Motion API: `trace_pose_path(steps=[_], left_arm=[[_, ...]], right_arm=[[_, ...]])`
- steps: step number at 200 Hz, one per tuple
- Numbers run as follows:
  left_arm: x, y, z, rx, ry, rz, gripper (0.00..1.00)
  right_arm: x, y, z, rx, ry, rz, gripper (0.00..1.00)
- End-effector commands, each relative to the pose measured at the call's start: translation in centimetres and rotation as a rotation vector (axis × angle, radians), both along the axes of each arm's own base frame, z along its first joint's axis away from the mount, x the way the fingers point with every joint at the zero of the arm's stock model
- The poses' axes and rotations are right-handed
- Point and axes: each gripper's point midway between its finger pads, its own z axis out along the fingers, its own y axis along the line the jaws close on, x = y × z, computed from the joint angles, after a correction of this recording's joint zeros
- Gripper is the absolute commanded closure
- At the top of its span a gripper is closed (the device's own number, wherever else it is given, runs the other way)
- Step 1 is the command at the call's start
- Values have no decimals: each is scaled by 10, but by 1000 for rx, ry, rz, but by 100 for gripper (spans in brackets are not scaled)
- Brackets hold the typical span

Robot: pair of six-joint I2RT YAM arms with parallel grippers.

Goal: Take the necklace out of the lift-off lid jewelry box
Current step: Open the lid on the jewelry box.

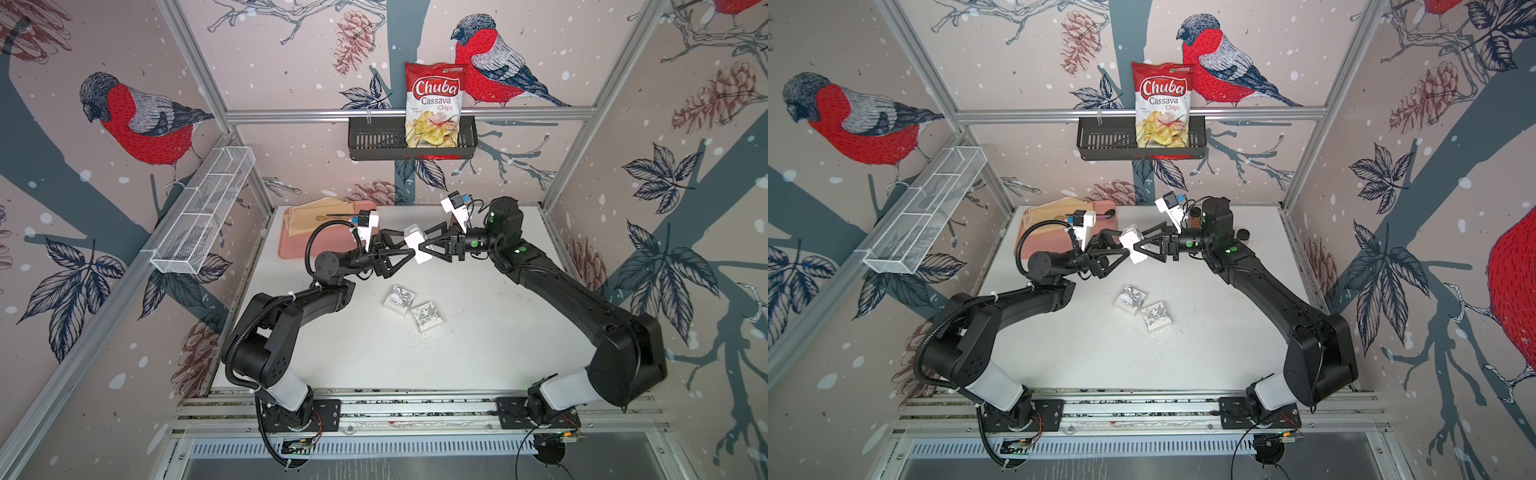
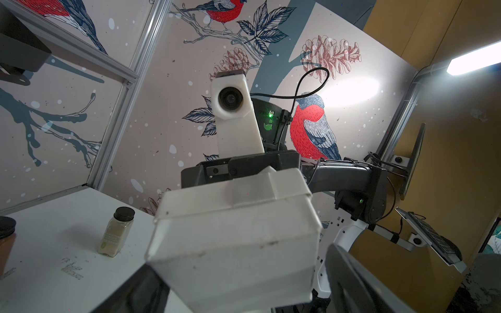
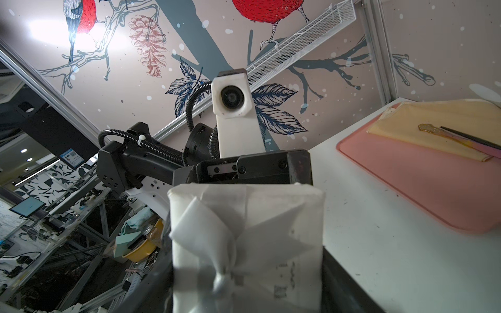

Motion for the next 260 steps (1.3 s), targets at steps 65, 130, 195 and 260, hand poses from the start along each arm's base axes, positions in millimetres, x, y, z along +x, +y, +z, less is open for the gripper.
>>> trace_pose_path(steps=[65,130,195,260], left_arm=[[4,-2,7,-35,3,-18,25],[5,-2,7,-39,9,-24,31],[7,0,9,-45,14,-13,33],[-1,7,20,-74,-10,-41,35]], right_arm=[[-6,-3,-5,-8,-46,7,26],[-5,-10,-2,2,-60,-8,26],[-3,-25,8,30,-81,-33,26],[17,-51,7,5,-79,-184,26]])
